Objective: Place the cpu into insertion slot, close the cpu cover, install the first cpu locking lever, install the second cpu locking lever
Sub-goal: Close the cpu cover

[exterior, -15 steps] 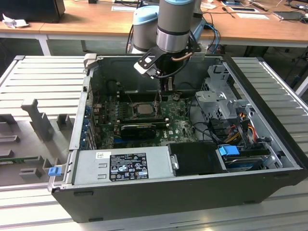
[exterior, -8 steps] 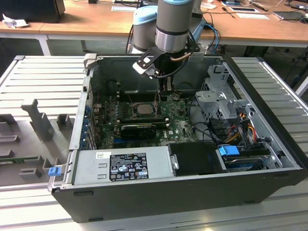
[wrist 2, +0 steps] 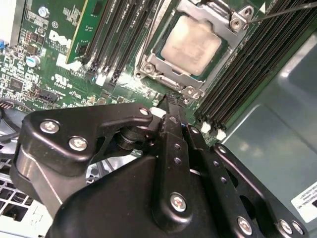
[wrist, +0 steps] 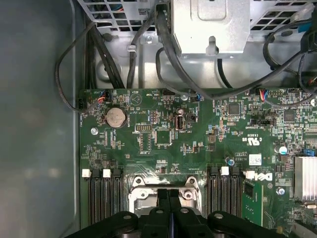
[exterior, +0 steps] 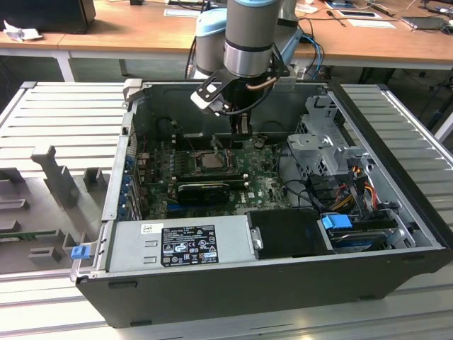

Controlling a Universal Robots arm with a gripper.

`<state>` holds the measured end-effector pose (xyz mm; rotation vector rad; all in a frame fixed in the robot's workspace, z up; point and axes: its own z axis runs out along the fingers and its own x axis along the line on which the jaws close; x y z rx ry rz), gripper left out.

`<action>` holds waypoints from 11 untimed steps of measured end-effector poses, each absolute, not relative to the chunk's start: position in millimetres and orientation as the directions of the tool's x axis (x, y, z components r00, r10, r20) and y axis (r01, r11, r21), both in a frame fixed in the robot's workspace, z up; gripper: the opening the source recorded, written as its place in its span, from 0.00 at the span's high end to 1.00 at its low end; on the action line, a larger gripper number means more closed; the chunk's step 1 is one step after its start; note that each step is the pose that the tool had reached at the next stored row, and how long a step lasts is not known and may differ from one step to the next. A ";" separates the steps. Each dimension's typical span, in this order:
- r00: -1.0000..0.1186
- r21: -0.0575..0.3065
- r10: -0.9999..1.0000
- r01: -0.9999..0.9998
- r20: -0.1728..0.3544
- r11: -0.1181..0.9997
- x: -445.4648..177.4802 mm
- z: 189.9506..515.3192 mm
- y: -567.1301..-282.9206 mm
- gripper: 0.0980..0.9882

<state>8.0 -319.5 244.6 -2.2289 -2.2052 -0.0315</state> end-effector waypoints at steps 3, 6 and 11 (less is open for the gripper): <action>0.008 0.010 1.000 1.000 0.020 -0.008 -9.6 235.4 -319.6 0.99; 0.007 0.010 1.000 1.000 0.021 -0.007 -26.7 234.6 -319.5 0.99; 0.007 0.010 1.000 1.000 0.021 -0.007 -34.5 234.4 -319.6 0.99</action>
